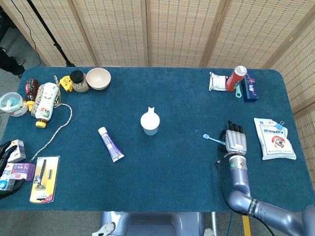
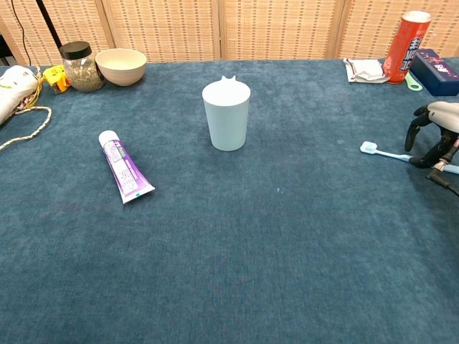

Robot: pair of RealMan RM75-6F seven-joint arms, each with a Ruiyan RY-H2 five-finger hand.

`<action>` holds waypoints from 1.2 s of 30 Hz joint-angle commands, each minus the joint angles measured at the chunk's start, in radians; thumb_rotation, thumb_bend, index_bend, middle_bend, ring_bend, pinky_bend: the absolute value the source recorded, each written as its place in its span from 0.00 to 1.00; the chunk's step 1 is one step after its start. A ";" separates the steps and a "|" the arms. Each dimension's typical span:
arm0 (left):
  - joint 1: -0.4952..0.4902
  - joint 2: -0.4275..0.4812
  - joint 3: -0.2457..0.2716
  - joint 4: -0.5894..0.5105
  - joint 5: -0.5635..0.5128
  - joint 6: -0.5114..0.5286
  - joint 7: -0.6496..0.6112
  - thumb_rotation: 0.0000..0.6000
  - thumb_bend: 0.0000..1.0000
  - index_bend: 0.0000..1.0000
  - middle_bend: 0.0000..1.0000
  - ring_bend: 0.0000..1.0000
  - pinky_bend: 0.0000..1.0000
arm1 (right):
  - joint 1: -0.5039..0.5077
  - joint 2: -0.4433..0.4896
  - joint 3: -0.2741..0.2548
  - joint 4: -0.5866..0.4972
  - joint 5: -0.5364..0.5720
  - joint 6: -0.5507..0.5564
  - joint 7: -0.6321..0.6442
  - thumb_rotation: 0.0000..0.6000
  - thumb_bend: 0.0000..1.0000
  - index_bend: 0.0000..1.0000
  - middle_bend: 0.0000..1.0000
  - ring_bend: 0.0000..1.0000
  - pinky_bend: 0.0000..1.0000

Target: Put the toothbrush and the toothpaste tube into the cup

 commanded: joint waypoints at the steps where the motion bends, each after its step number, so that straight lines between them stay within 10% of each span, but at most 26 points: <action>1: 0.000 0.000 0.000 0.000 -0.001 0.000 0.001 1.00 0.23 0.00 0.00 0.00 0.00 | 0.003 -0.004 -0.004 0.004 0.004 -0.003 -0.005 1.00 0.40 0.45 0.03 0.00 0.00; 25: -0.003 0.000 -0.001 -0.004 -0.005 -0.009 0.007 1.00 0.22 0.00 0.00 0.00 0.00 | 0.001 -0.051 -0.018 0.080 -0.035 0.004 0.025 1.00 0.48 0.58 0.10 0.00 0.00; 36: -0.005 0.000 0.000 -0.007 -0.004 -0.013 0.011 1.00 0.22 0.00 0.00 0.00 0.00 | -0.033 0.027 -0.010 -0.069 -0.138 0.081 0.074 1.00 0.48 0.59 0.11 0.00 0.00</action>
